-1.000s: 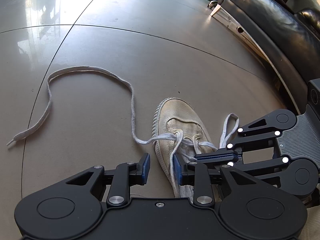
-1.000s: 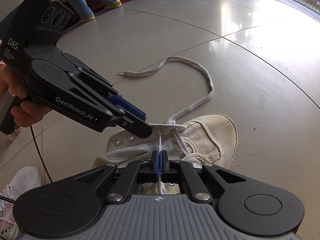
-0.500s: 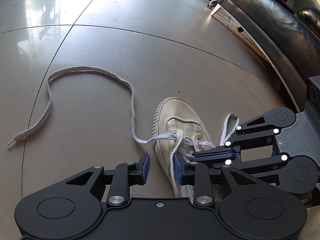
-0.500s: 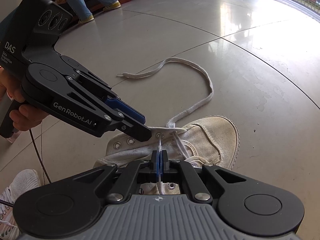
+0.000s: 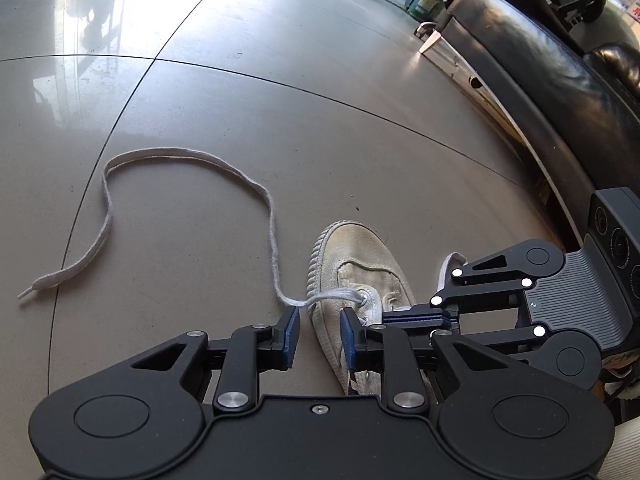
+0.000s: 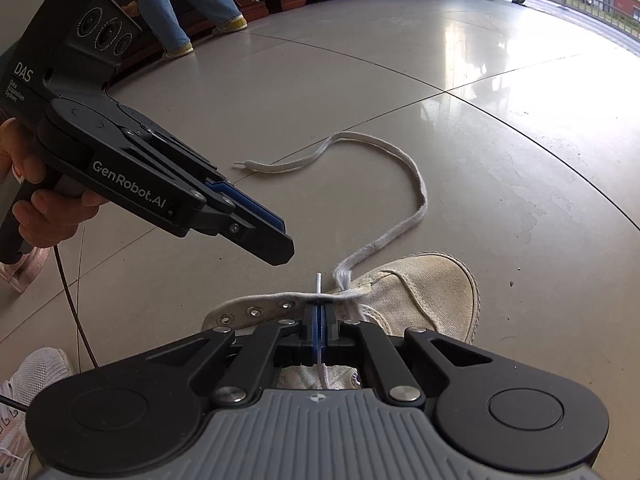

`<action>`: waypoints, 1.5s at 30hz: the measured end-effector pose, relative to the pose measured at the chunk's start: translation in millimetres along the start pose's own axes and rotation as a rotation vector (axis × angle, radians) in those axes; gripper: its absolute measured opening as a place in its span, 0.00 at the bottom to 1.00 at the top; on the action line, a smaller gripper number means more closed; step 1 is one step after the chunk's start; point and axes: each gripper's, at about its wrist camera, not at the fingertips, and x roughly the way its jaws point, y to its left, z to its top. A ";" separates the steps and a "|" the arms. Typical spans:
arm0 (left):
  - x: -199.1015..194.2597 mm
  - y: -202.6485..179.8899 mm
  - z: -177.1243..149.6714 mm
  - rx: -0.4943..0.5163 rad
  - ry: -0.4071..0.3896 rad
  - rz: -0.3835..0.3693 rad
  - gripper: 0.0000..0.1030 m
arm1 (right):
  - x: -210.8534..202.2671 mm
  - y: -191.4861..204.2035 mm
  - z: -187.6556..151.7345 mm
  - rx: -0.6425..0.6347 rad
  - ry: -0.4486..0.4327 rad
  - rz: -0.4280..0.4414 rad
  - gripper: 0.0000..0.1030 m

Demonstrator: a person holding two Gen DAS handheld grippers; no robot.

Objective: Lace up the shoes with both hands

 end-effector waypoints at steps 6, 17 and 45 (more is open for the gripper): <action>10.1 6.7 -0.9 -0.036 0.017 -0.066 0.19 | -1.5 -1.8 -6.4 -0.024 -0.039 0.019 0.03; 23.5 20.8 -1.6 -0.084 0.022 -0.168 0.18 | -3.3 -12.0 -19.3 -0.043 -0.093 0.074 0.04; 17.4 -14.0 -7.4 0.148 -0.025 -0.055 0.01 | -3.3 -10.9 -18.2 -0.046 -0.092 0.059 0.05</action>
